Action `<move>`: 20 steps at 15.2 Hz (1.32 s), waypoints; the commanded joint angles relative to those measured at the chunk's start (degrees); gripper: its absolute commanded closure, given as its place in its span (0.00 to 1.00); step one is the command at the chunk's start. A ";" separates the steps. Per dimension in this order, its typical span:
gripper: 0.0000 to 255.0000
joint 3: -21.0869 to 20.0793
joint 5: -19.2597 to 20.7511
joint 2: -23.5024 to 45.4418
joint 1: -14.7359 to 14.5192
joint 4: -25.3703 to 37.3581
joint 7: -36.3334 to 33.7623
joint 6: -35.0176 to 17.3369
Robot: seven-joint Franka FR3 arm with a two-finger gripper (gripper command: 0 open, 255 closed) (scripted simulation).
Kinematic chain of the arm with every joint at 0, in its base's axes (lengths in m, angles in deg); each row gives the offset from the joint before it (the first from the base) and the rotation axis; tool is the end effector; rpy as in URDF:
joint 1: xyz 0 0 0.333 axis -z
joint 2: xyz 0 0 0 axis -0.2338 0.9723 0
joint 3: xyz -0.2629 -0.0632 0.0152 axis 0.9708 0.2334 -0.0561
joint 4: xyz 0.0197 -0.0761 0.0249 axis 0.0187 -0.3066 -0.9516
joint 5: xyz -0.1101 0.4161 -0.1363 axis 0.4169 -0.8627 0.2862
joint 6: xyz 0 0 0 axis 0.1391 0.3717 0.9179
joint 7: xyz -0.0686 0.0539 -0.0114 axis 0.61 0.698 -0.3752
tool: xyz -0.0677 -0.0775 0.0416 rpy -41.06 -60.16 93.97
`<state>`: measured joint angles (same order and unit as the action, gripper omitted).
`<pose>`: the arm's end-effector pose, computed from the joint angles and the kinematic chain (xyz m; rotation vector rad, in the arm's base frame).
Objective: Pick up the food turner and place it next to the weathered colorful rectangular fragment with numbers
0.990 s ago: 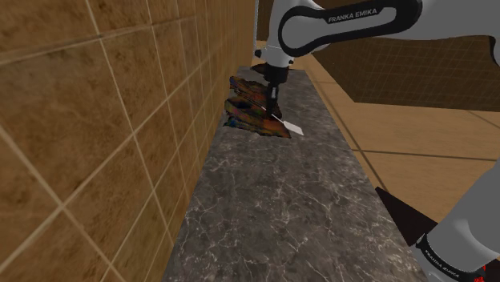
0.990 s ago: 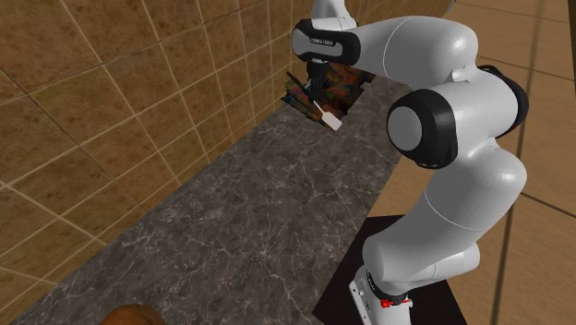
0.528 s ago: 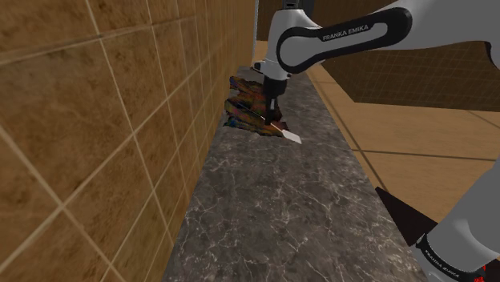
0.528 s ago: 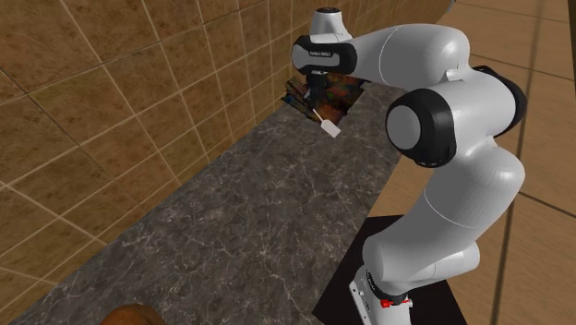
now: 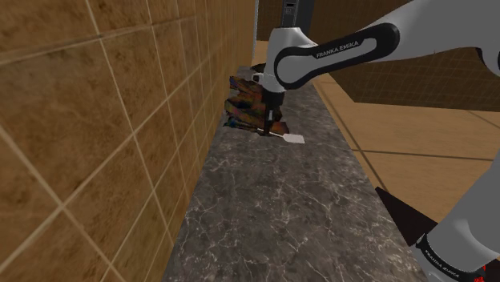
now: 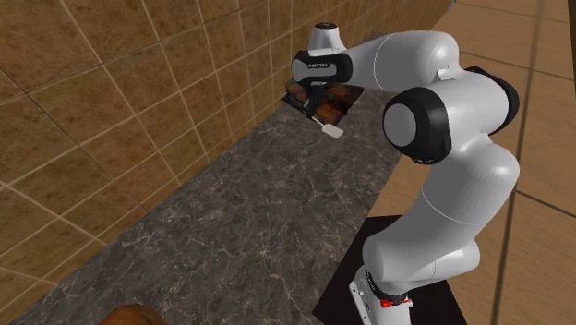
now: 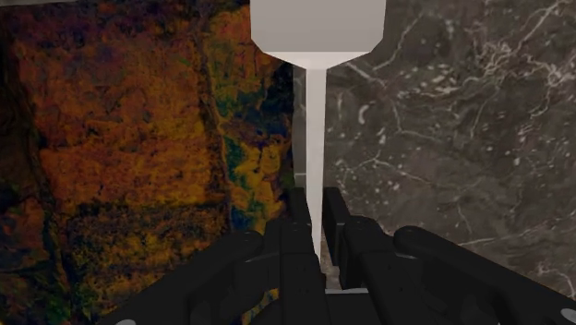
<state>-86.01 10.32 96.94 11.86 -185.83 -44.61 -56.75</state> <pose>0.6335 0.1692 0.3555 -2.8442 -1.2648 -0.0939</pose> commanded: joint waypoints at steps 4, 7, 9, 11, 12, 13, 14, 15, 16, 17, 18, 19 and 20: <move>1.00 0.05 0.33 1.19 -0.06 -2.51 -0.16 -3.67; 1.00 0.09 0.60 2.13 -0.11 -3.68 -0.29 -5.76; 1.00 0.13 0.80 2.81 -0.14 -4.40 -0.38 -7.14; 1.00 0.18 1.01 3.53 -0.19 -5.07 -0.49 -8.51; 1.00 0.20 1.13 3.91 -0.21 -5.38 -0.55 -9.18; 1.00 0.23 1.24 4.29 -0.24 -5.68 -0.61 -9.86; 1.00 0.26 1.36 4.70 -0.26 -5.98 -0.67 -10.56; 1.00 0.25 1.37 4.69 -0.25 -5.99 -0.67 -10.56; 1.00 0.24 1.37 4.70 -0.24 -5.98 -0.68 -10.56; 1.00 0.23 1.38 4.70 -0.23 -5.98 -0.68 -10.56; 1.00 0.22 1.38 4.70 -0.22 -5.98 -0.68 -10.56; 1.00 0.20 1.38 4.70 -0.21 -5.98 -0.68 -10.56; 1.00 0.19 1.39 4.70 -0.20 -5.98 -0.68 -10.56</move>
<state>-86.12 11.60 100.95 11.45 -191.59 -45.26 -67.14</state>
